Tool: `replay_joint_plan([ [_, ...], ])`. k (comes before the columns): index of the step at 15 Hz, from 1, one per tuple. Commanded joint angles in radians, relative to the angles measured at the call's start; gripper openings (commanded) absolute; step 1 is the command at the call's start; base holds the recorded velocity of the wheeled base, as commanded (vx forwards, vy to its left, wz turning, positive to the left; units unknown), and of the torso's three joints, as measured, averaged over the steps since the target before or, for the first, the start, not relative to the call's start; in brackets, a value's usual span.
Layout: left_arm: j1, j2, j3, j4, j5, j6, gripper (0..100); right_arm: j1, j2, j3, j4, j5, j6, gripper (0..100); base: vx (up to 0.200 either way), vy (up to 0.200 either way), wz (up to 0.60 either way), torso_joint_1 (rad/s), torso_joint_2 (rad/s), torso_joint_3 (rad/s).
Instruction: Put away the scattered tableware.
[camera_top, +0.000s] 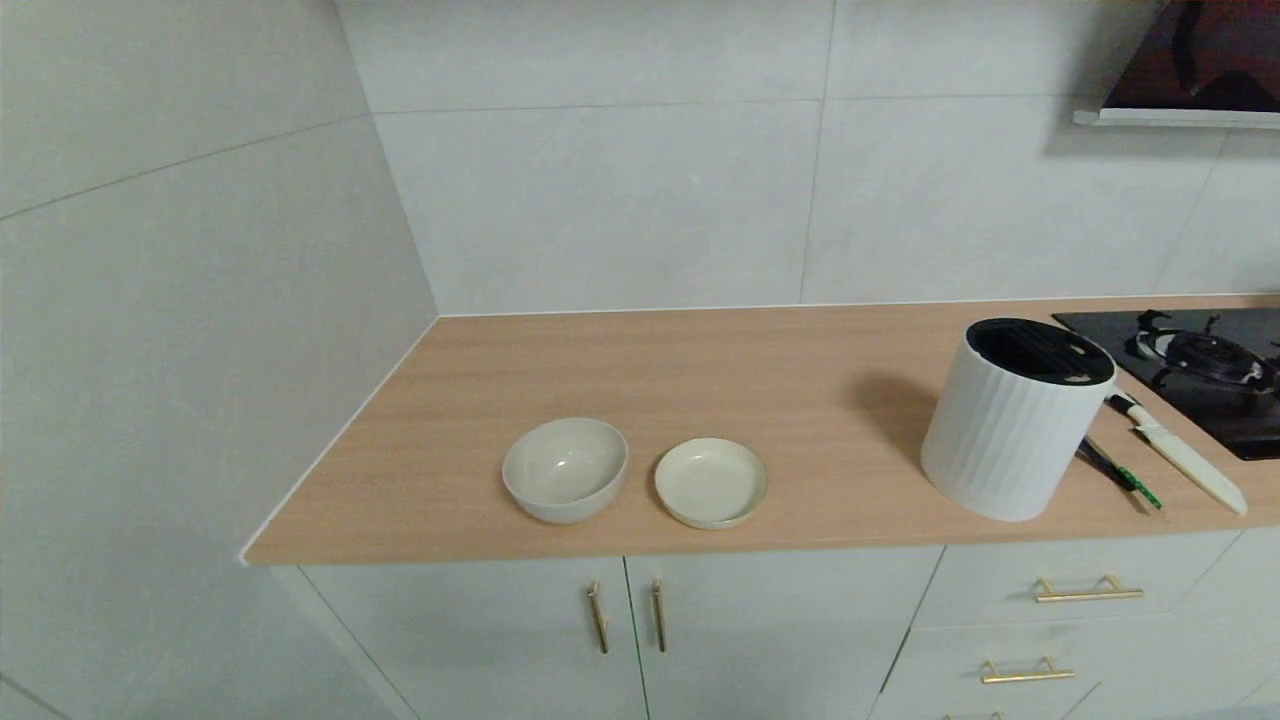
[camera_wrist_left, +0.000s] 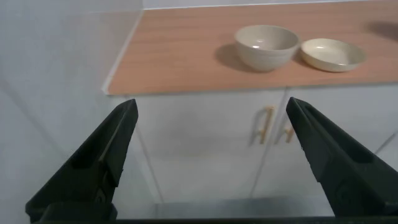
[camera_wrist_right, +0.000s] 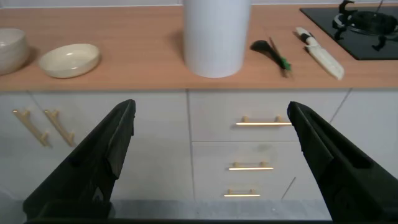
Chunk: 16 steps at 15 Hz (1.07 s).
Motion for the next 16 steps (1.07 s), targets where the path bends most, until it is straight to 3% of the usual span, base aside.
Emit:
replay_joint_plan([
  [1, 0.0, 0.0, 0.0, 0.0, 0.0, 0.0, 100, 0.0, 0.0, 0.0, 0.0, 0.001, -0.001, 100, 0.0, 0.2, 0.0, 0.002, 0.0, 0.007],
  [4, 0.0, 0.0, 0.0, 0.0, 0.0, 0.0, 100, 0.0, 0.0, 0.0, 0.0, 0.001, -0.001, 100, 0.0, 0.2, 0.0, 0.002, 0.0, 0.001],
  [16, 0.0, 0.0, 0.0, 0.0, 0.0, 0.0, 100, 0.0, 0.0, 0.0, 0.0, -0.001, -0.001, 100, 0.0, 0.0, 0.0, 0.0, 0.0, 0.0],
])
